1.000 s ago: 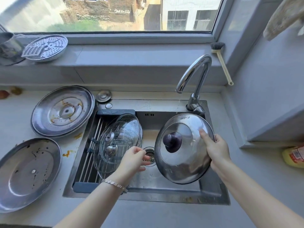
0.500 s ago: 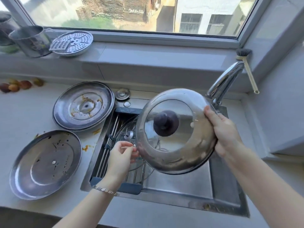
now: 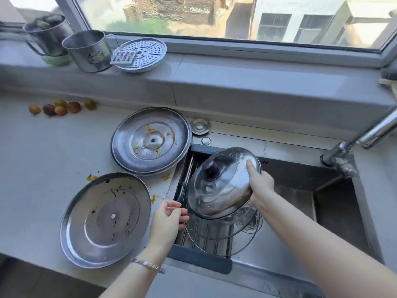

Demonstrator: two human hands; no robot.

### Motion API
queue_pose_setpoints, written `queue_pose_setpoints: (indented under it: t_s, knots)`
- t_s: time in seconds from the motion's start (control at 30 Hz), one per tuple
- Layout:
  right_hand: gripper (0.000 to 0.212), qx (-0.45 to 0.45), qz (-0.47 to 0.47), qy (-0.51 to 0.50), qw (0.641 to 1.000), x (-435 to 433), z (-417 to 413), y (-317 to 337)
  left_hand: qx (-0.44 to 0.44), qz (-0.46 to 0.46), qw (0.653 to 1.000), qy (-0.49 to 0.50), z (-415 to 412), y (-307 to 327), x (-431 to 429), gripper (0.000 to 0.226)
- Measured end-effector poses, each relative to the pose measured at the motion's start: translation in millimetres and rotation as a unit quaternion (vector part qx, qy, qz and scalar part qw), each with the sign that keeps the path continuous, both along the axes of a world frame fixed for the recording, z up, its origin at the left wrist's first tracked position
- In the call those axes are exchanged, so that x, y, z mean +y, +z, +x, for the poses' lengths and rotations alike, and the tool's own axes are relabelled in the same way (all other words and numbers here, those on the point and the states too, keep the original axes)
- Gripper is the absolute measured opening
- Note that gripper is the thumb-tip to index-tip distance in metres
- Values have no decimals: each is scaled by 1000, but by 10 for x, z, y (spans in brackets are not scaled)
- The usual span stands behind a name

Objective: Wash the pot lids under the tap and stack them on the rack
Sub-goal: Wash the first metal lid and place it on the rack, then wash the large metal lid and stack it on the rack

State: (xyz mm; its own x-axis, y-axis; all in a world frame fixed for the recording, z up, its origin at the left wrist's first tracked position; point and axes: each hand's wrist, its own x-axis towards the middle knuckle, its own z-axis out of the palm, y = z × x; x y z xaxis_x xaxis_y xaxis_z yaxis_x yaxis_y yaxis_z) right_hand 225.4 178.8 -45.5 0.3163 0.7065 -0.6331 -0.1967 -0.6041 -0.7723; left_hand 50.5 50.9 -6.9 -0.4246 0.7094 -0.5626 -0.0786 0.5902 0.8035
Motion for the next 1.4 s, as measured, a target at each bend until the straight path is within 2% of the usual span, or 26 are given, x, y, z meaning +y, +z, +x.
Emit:
queue_pose_setpoints:
  t_s: [0.07,0.13,0.2,0.27,0.4,0.53,0.7,0.8,0.87,0.97,1.03,1.13,1.27,1.33,1.4]
  knots:
    - [32,-17,-3,21,1000,-19,-101,-70,-1,-6,1000,-4,-73,-36,14,16]
    - [46,-51,-6,53,997,-54,-143,-121,-1,-12,1000,-10,-109,-63,32,16]
    - [57,-118,4,100,988,-91,-144,-121,-4,-14,1000,-11,-138,-85,65,16]
    - [58,-201,14,151,968,-139,-115,-104,-11,-16,1000,-9,-151,-91,95,16]
    - [54,-384,-1,261,885,-198,-56,-73,-14,-19,999,-23,-141,-94,108,15]
    - [60,-533,-21,344,773,-161,45,-18,-16,-17,999,-33,-119,-103,108,16]
    - [43,-548,2,402,733,-140,99,68,-18,-22,999,-40,-102,-137,105,16]
    - [31,-520,39,431,737,-119,98,170,-40,-41,998,-21,-127,-184,193,14]
    - [31,-497,69,439,745,-83,89,275,-124,-43,990,42,-194,-221,362,18]
    - [26,-479,109,447,748,-62,60,453,-300,-21,938,172,-409,-277,740,48]
    - [23,-464,124,444,756,-80,55,545,-353,-16,903,245,-550,-399,1001,54]
    - [20,-445,128,431,774,-137,93,593,-362,-12,884,294,-666,-700,1224,59]
    - [19,-418,93,411,805,-228,231,548,-375,38,861,340,-735,-937,1365,52]
    - [19,-414,78,408,810,-276,310,532,-362,60,859,357,-754,-987,1428,53]
    - [20,-414,68,402,814,-320,381,517,-340,79,860,371,-779,-1002,1503,42]
